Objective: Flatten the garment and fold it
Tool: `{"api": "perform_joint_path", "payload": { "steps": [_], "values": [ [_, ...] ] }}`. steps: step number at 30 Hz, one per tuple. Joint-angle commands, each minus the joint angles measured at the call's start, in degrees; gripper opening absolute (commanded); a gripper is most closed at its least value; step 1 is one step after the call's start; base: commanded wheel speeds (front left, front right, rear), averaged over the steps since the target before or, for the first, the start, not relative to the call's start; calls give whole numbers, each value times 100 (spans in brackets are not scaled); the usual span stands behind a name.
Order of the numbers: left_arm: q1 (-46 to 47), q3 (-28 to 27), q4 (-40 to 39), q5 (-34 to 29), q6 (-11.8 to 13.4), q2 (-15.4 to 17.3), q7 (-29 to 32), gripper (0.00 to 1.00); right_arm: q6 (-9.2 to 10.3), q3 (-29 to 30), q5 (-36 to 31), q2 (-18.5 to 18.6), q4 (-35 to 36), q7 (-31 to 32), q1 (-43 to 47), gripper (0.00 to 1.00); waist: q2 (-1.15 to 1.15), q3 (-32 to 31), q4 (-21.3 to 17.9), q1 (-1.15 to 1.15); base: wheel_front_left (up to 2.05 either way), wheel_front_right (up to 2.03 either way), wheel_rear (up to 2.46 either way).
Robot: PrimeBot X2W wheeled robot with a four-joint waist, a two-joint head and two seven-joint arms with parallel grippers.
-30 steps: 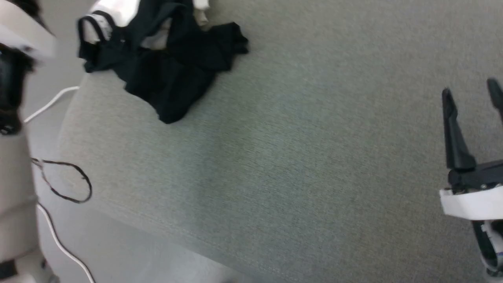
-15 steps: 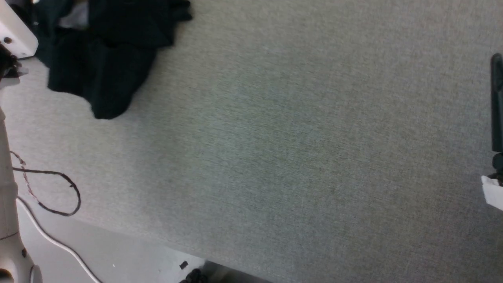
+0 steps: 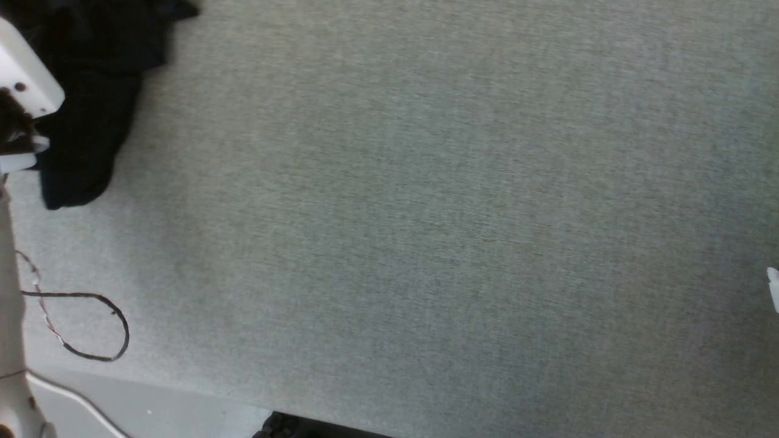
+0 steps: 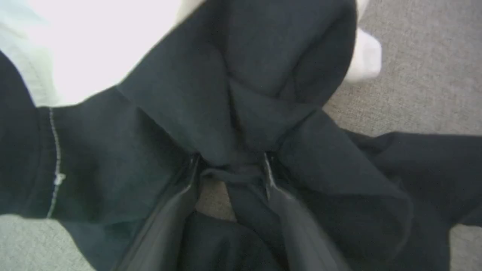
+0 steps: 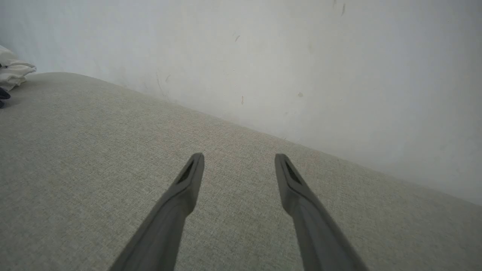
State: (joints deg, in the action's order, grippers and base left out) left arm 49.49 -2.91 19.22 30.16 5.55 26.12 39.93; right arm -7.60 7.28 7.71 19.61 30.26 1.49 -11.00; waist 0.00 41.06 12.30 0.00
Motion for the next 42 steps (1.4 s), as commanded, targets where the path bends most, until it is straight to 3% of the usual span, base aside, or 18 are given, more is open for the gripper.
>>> {"api": "perform_joint_path", "payload": {
  "steps": [1,6,12,16,24,34,42],
  "values": [
    [-168,40,52,-46,43,31,71,0,11,35,42,29,48,10,-70,100,0,56,-115,0,0,0,0],
    [-363,50,60,10,40,43,163,0,11,59,75,67,46,17,-56,100,0,6,-184,0,0,0,0],
    [-318,-137,-154,-60,93,149,-402,0,11,-10,84,-2,-37,-48,-101,100,0,-151,-231,0,0,0,0],
    [-127,-258,-289,-149,96,291,-819,0,11,-99,91,-115,-167,-163,-168,100,0,-352,-272,0,0,0,0],
    [286,-254,-687,-291,16,595,-1037,0,11,-282,101,-465,-604,-476,-225,100,0,-911,-364,0,0,0,0],
    [1061,137,-1159,-591,-205,878,-1017,0,11,-429,80,-970,-1206,-904,-147,100,0,-1750,-471,0,0,0,0],
    [2138,676,-1289,-751,-406,646,-1124,0,11,-442,32,-1359,-1630,-1180,10,100,0,-2468,-598,0,0,0,0]
  ]
}}
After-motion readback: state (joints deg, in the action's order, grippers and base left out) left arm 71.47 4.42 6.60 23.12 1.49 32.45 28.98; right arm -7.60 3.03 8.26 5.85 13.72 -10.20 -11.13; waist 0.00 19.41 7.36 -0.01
